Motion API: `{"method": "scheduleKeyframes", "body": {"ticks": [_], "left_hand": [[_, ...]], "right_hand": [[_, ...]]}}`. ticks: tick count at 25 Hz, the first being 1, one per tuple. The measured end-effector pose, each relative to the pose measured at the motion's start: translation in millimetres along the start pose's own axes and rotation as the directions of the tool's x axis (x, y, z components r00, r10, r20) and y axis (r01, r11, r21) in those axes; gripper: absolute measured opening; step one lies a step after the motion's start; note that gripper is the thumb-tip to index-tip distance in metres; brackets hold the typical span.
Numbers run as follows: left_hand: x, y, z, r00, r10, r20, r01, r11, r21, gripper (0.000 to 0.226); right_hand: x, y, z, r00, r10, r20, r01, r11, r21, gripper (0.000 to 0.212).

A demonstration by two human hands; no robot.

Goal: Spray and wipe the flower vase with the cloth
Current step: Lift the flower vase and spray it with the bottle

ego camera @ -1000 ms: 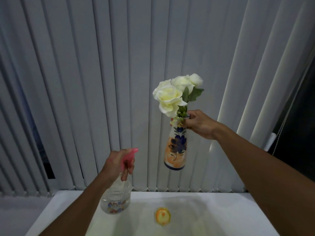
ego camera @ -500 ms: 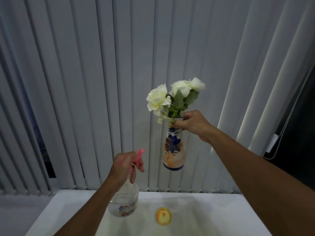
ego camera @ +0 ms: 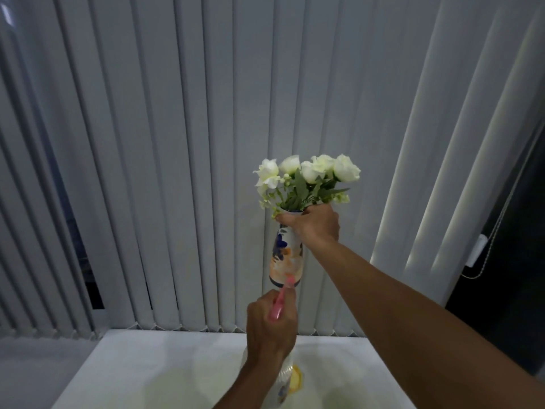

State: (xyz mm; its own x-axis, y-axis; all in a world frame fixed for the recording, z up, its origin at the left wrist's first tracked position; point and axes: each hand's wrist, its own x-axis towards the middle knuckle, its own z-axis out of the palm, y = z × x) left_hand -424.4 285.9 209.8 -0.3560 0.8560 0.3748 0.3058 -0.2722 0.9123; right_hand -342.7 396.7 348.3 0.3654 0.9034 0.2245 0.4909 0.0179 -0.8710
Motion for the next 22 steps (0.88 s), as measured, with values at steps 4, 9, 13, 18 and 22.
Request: {"method": "scheduleKeyframes", "body": {"ticks": [4,9,13,18,22], "left_hand": [[-2,-12,-5,0.999,-0.048,-0.006,0.049,0.999,0.014,0.056],[-9,-28,-25,0.997,-0.046,0.055,0.051,0.995,-0.089,0.049],[-14,-69,-50,0.962,-0.144,0.231,0.161,0.985,-0.056,0.042],[-28,-151,-66,0.945,-0.194,0.264,0.106,0.943,0.314,0.067],[-37,-185,-75,0.921,-0.298,0.251,0.180,0.897,0.403,0.030]], "right_hand": [[-3,4,-1,1.000,0.006,0.021,-0.006,1.000,-0.007,0.069],[-5,23,-5,0.999,0.017,0.037,-0.016,1.000,-0.021,0.061],[-11,57,-2,0.996,0.057,0.071,-0.051,0.996,-0.074,0.052],[-28,119,19,0.978,0.157,0.136,-0.138,0.981,-0.137,0.041],[-45,176,44,0.961,0.217,0.169,-0.187,0.967,-0.176,0.037]]}}
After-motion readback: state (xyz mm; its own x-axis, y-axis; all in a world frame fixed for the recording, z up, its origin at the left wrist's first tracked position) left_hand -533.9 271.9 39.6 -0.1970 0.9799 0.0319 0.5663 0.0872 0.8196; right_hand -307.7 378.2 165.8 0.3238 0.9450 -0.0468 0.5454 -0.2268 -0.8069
